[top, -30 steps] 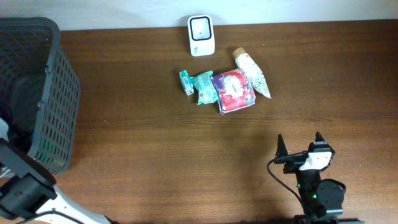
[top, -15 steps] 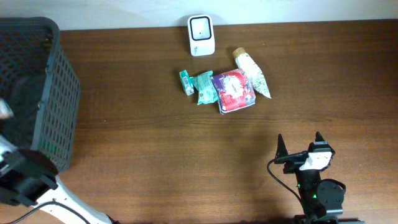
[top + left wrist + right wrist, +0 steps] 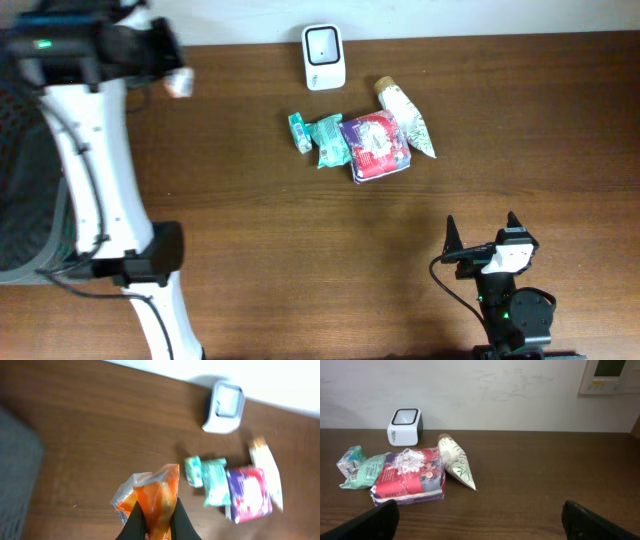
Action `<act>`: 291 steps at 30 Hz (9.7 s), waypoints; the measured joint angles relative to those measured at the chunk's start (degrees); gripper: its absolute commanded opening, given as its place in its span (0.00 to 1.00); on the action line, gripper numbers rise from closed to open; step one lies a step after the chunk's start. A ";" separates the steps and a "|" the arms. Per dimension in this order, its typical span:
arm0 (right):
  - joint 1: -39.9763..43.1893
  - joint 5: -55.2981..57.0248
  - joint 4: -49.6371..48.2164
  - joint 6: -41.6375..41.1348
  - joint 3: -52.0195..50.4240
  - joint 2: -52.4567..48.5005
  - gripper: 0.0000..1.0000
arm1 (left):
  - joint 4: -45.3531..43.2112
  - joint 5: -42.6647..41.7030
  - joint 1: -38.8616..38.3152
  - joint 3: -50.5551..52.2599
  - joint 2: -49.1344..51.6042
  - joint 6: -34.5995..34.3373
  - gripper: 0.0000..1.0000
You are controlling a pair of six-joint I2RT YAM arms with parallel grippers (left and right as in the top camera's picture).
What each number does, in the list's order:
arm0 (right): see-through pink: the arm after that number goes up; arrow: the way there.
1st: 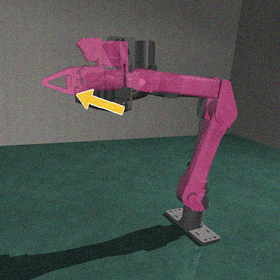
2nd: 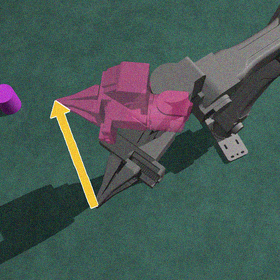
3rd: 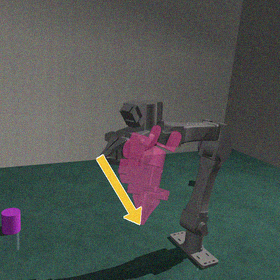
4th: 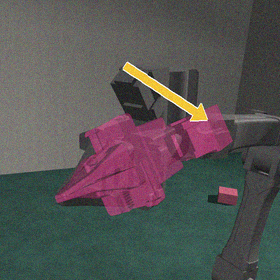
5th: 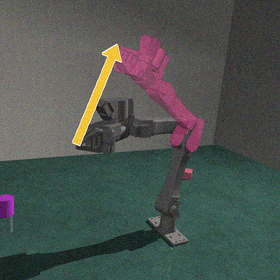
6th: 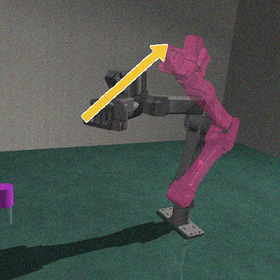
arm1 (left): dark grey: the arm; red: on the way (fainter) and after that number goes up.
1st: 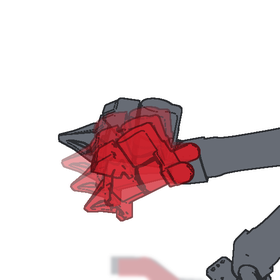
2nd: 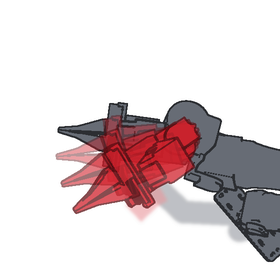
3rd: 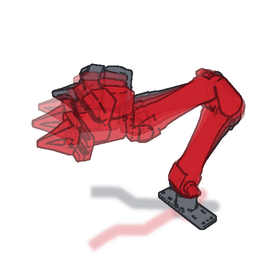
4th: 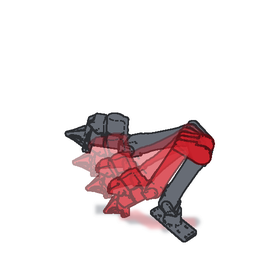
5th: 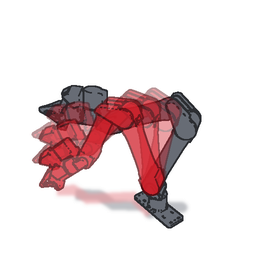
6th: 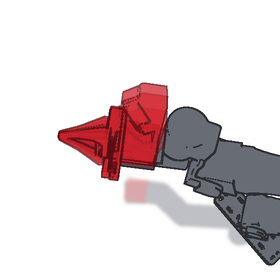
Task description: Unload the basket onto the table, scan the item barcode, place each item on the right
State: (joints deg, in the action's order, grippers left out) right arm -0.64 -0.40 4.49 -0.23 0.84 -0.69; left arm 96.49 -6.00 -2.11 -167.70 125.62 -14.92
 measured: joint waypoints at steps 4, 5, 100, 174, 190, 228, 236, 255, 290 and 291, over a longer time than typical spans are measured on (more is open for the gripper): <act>0.00 0.02 0.00 0.00 0.00 0.00 0.98 | 0.02 1.99 -9.68 5.01 1.60 2.58 0.00; 0.00 0.00 0.00 -0.02 0.00 0.00 0.99 | -0.11 2.38 -11.58 7.52 2.56 2.93 0.00; 0.00 0.00 0.00 0.00 0.00 0.00 0.98 | -11.45 6.25 42.42 62.51 -7.87 -16.02 0.99; 0.00 0.00 0.00 -0.02 0.00 0.04 0.98 | -2.84 -8.74 18.10 15.43 -17.62 -6.69 0.62; 0.00 0.00 0.00 -0.02 0.00 0.04 0.98 | -4.57 5.27 -13.70 25.77 7.26 -5.62 0.63; 0.00 0.02 -0.02 0.00 0.00 0.00 0.98 | -0.13 7.04 -2.27 17.31 -16.15 0.04 0.99; 0.00 0.00 0.00 0.00 0.00 0.00 0.99 | 0.33 9.46 15.91 38.47 -23.63 -5.92 0.99; -0.15 -25.35 -21.40 -20.20 19.08 -2.95 0.99 | 0.22 9.44 16.70 38.51 -23.85 -6.14 0.99; -0.37 -30.16 37.27 -13.51 86.27 -114.25 0.82 | 0.20 9.44 16.70 38.60 -24.11 -6.14 0.99; -0.76 -29.46 37.22 -13.53 86.27 -114.77 0.82 | 0.20 9.44 16.70 38.60 -24.11 -6.14 0.99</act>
State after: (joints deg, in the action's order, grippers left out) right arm -1.41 -29.87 41.71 -13.76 87.11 -115.46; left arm 96.68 3.44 14.59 -129.10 101.51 -21.06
